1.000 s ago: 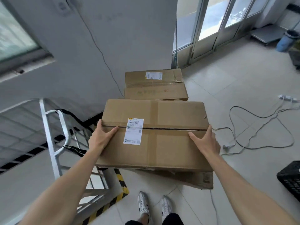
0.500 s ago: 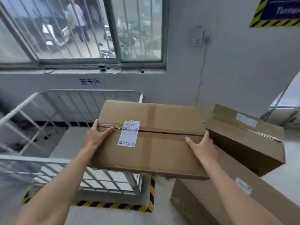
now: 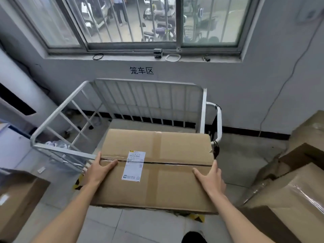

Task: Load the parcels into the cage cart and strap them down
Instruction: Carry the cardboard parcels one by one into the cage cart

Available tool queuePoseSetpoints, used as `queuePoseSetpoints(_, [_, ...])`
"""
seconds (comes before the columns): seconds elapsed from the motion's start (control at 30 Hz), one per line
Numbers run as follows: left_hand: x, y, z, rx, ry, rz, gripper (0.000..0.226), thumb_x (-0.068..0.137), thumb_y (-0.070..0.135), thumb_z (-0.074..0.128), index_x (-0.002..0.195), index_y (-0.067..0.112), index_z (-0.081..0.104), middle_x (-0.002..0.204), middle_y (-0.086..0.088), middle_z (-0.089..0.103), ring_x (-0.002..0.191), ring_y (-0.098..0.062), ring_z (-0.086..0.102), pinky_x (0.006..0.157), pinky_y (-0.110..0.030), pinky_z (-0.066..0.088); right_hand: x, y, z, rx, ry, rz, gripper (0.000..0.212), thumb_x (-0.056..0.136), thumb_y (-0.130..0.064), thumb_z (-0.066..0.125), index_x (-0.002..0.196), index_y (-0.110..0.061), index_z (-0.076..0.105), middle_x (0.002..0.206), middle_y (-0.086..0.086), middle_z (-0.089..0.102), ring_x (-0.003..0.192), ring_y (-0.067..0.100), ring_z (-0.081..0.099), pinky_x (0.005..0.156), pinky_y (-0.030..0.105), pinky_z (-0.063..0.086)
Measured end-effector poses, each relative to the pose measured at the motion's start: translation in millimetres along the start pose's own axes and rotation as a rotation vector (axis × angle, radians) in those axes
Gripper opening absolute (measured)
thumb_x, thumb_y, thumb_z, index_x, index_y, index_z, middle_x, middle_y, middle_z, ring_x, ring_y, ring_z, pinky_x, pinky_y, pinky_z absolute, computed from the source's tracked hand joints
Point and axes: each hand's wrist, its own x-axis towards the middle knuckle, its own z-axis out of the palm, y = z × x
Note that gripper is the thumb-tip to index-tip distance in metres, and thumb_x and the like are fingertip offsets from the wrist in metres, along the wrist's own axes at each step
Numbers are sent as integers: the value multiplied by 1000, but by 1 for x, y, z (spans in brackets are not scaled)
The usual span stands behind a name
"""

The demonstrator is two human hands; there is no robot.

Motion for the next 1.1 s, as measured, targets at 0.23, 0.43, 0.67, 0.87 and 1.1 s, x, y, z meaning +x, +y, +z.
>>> queuePoseSetpoints(0.23, [83, 14, 24, -65, -52, 10, 112, 65, 86, 59, 157, 34, 24, 151, -4, 50, 133, -35, 51, 101, -49, 46, 70, -60, 16, -97, 96, -33, 112, 73, -86, 52, 157, -27, 7, 150, 10, 42, 118, 37, 60, 89, 45, 48])
queuePoseSetpoints(0.43, [200, 48, 26, 23, -51, -60, 115, 61, 94, 47, 157, 37, 20, 146, -10, 55, 132, -42, 49, 100, -51, 42, 182, -149, 39, -178, 23, -76, 112, 77, -84, 48, 160, -23, 6, 154, 10, 38, 129, 36, 53, 95, 44, 46])
queuePoseSetpoints(0.67, [323, 67, 40, 170, -106, -72, 114, 63, 92, 52, 157, 37, 19, 148, -6, 53, 132, -37, 51, 98, -51, 45, 249, -171, 117, -138, -125, 95, 113, 75, -87, 49, 159, -26, 4, 159, 10, 33, 131, 38, 51, 95, 46, 44])
queuePoseSetpoints(0.87, [410, 67, 132, 138, -267, -43, 112, 64, 87, 56, 156, 36, 18, 151, -4, 50, 132, -35, 51, 104, -50, 43, 317, -150, 178, -147, -84, 220, 110, 75, -85, 51, 157, -29, 4, 156, 11, 37, 129, 39, 52, 96, 49, 45])
queuePoseSetpoints(1.1, [529, 35, 307, 113, -414, 68, 97, 67, 84, 62, 146, 44, 21, 148, 4, 52, 131, -30, 52, 104, -47, 43, 439, -83, 285, -213, -66, 303, 108, 77, -85, 48, 158, -31, -1, 158, 14, 32, 133, 41, 47, 101, 51, 42])
